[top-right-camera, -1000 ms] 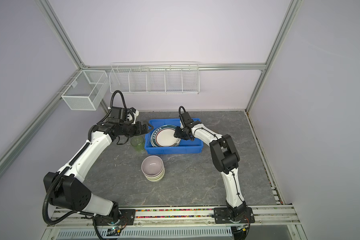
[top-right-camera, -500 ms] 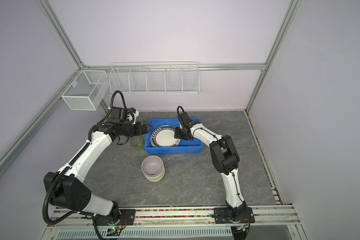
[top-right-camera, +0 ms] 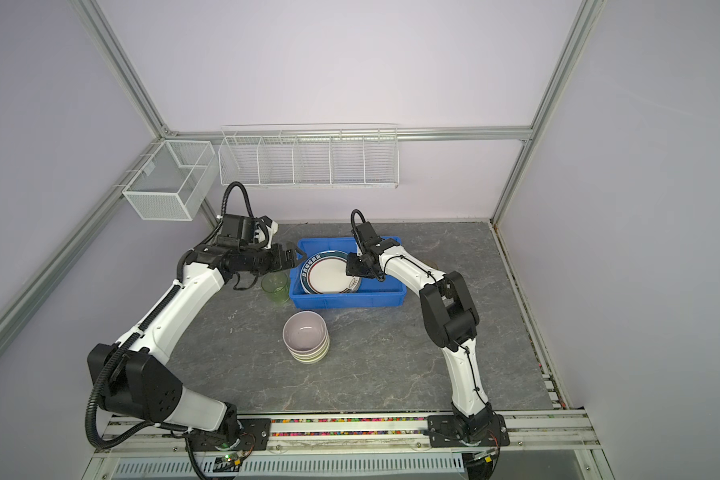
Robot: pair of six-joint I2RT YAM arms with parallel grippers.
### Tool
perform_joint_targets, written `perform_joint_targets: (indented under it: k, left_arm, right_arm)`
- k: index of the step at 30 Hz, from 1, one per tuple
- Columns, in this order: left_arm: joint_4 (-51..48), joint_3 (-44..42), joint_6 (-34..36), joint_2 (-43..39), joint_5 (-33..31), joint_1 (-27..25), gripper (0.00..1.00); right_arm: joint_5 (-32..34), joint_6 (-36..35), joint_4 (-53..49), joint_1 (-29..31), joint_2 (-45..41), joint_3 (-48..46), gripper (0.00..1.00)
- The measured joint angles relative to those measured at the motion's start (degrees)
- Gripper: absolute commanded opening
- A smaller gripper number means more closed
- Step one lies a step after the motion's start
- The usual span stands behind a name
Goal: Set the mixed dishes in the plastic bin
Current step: 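Open both grippers and lift them away from the stacked plates, then move both grippers down to the rim of the lavender bowl stack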
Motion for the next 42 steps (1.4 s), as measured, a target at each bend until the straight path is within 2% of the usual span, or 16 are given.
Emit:
perform_joint_targets:
  k: [6, 10, 11, 12, 13, 17, 22, 27, 34, 42]
  left_arm:
    - [-0.2, -0.4, 0.0, 0.0, -0.8, 0.0, 1.0]
    - [-2.3, -0.4, 0.0, 0.0, -1.3, 0.0, 1.0]
    - [-3.3, -0.4, 0.0, -0.1, -1.3, 0.0, 1.0]
    - [-4.8, -0.4, 0.0, -0.3, -1.3, 0.0, 1.0]
    - [-6.4, -0.4, 0.0, -0.6, -1.5, 0.0, 0.99]
    - [-12.7, -0.6, -0.9, -3.9, -3.0, 0.0, 0.96]
    - [-21.4, -3.2, -2.7, -12.6, -6.2, -0.8, 0.93]
    - [-27.9, -7.9, -6.5, -18.5, -10.3, -6.2, 0.89]
    - [-30.6, -15.8, -13.3, -22.8, -11.8, -12.5, 0.82]
    - [-28.1, -17.2, -17.5, -22.0, -12.6, -15.7, 0.71]
  right_arm:
    - [1.4, -1.9, -1.3, 0.6, -7.3, -2.4, 0.62]
    - [2.3, -3.7, -2.7, 2.0, -12.5, -4.4, 0.73]
    - [2.5, -4.1, -3.3, 2.5, -13.5, -4.9, 0.83]
    - [2.8, -4.6, -4.0, 3.0, -14.7, -5.5, 0.99]
    - [3.1, -5.1, -4.4, 3.5, -15.8, -6.3, 0.88]
    - [3.8, -6.5, -6.6, 5.5, -20.7, -10.3, 0.88]
    - [4.6, -6.7, -8.3, 7.3, -27.6, -16.4, 0.88]
    - [5.1, -6.4, -8.3, 8.1, -34.2, -22.9, 0.88]
    - [5.2, -4.0, -7.6, 8.8, -41.6, -32.8, 0.88]
    - [5.6, -1.6, -7.3, 9.4, -47.6, -38.6, 0.88]
